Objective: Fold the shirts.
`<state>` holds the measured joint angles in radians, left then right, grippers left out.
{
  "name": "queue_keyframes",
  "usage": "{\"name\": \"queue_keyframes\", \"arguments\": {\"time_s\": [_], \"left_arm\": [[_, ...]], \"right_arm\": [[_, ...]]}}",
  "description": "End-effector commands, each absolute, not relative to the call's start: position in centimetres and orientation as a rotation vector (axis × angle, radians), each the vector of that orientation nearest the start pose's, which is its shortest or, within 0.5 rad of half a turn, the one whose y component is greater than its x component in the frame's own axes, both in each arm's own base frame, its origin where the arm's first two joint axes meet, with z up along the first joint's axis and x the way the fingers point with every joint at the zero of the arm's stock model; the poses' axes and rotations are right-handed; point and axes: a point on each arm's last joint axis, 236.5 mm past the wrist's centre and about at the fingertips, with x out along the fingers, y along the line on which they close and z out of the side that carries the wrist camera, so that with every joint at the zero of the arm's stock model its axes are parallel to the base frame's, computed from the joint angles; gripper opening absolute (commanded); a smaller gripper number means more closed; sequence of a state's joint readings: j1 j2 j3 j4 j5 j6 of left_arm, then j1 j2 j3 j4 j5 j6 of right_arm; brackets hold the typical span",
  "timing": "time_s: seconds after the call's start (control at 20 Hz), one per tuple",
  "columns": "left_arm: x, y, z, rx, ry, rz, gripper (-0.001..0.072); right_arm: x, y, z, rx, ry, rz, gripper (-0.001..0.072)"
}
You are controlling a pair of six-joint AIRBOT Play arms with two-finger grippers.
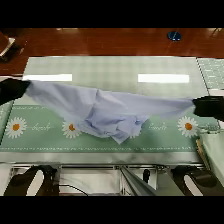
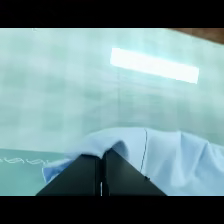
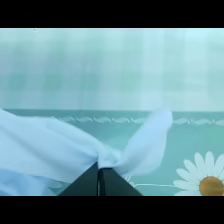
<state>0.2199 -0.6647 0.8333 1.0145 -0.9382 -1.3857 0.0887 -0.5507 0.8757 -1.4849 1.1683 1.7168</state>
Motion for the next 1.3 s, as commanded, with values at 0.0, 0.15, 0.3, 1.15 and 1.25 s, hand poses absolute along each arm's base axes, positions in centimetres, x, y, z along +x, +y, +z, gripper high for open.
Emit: {"name": "queue_keyframes", "arguments": {"time_s": [0.0,0.15,0.3,1.15,1.25], "left_arm": [[37.5,-3.6,9.2,-0.465,0.754,-0.151,0.0016],[40.4,-5.4,5.5,-0.551,0.859,-0.176,0.0016],[41.0,-8.0,2.4,-0.654,0.979,-0.225,0.0054],[19.8,-10.0,-5.8,-0.886,1.442,-0.315,0.0505],[18.8,-11.4,-7.1,-0.95,1.461,-0.311,0.0505]], "right_arm": [[31.2,3.8,6.9,0.167,0.917,0.031,0.0021],[36.2,2.4,3.0,0.23,0.975,-0.025,0.0021],[39.3,1.9,-1.3,0.404,1.092,-0.044,0.0034],[27.6,-4.5,-3.3,0.685,1.169,-0.149,0.0408],[26.6,-3.4,-4.0,0.695,1.208,-0.115,0.0408]]}}
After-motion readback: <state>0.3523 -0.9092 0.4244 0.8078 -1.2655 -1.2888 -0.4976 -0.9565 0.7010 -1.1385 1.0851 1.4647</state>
